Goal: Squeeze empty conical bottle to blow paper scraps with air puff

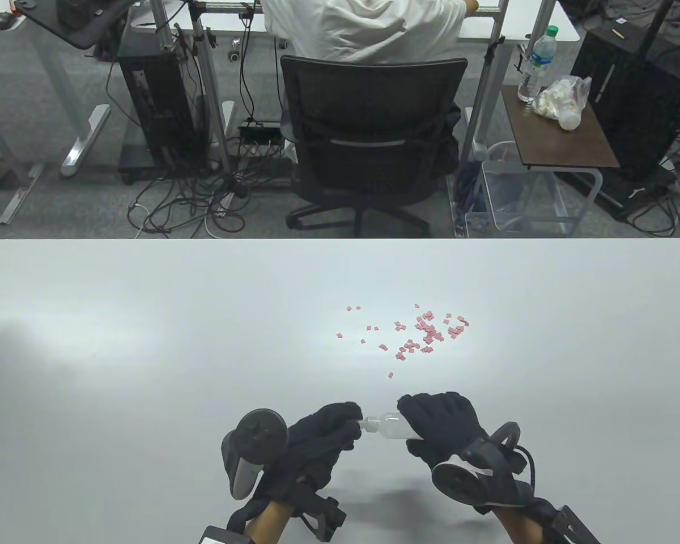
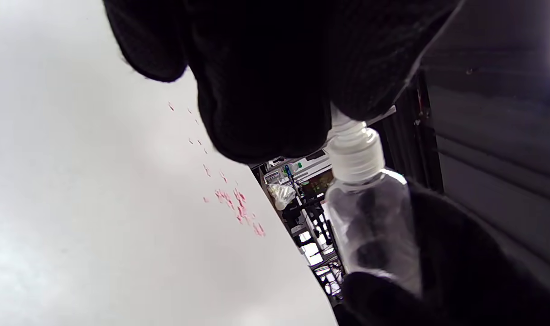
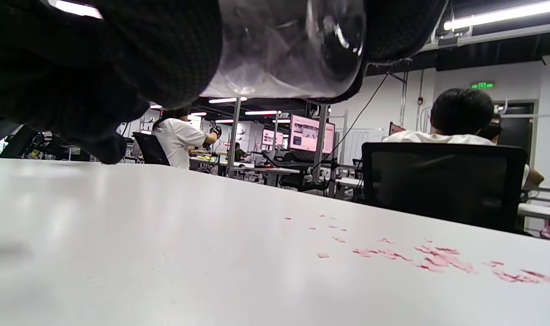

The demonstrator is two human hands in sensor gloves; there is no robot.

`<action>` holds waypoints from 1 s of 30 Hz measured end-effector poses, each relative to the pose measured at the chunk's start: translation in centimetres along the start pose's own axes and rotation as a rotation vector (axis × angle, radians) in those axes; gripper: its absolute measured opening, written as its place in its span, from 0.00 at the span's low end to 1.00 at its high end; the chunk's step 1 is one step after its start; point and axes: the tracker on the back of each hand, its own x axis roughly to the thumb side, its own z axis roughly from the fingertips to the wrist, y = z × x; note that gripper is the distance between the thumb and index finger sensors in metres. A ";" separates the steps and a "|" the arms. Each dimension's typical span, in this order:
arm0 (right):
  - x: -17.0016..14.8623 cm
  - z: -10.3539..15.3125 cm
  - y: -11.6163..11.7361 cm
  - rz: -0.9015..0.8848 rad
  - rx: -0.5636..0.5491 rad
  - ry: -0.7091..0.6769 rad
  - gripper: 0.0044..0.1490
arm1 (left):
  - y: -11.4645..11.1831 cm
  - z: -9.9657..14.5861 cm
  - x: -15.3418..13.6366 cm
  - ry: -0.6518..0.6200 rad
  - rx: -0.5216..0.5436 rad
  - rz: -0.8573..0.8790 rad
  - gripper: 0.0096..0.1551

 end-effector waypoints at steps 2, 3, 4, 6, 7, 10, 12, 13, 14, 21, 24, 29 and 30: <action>0.1 0.1 0.0 0.017 -0.017 -0.001 0.47 | 0.0 0.0 0.2 -0.010 -0.015 -0.064 0.26; 0.3 0.1 -0.1 0.044 -0.032 -0.012 0.47 | 0.0 0.0 0.3 -0.018 -0.016 -0.098 0.26; 0.4 0.0 -0.1 0.057 -0.028 -0.019 0.47 | 0.0 0.0 0.3 -0.019 -0.013 -0.120 0.27; 0.5 0.0 0.0 0.050 -0.023 -0.018 0.47 | 0.0 0.1 0.3 -0.020 -0.006 -0.136 0.27; 0.6 -0.1 0.1 0.045 -0.011 -0.018 0.47 | -0.1 0.1 0.2 -0.024 0.001 -0.140 0.26; 0.2 -0.2 0.6 -0.011 0.046 -0.006 0.47 | -0.4 0.1 0.3 -0.091 0.027 -0.202 0.25; -0.4 -0.2 1.2 -0.099 0.108 0.030 0.47 | -0.6 0.2 0.6 -0.132 0.043 -0.270 0.25; -0.4 -0.2 1.3 -0.106 0.107 0.037 0.47 | -0.6 0.2 0.6 -0.139 0.041 -0.274 0.26; -0.5 -0.1 1.3 -0.098 0.102 0.033 0.47 | -0.7 0.2 0.5 -0.139 0.042 -0.252 0.27; -0.3 -0.3 1.5 -0.090 0.153 0.014 0.47 | -0.6 0.2 0.6 -0.219 0.090 -0.324 0.23; -0.2 -0.2 1.7 -0.074 0.152 -0.002 0.47 | -0.9 0.2 0.8 -0.228 0.041 -0.439 0.24; 0.7 -0.1 1.3 0.054 0.090 -0.062 0.46 | -1.7 -0.3 0.7 -0.177 -0.098 -0.560 0.26; 0.7 -0.2 1.4 0.053 0.108 -0.062 0.46 | -1.8 -0.3 0.7 -0.187 -0.089 -0.569 0.25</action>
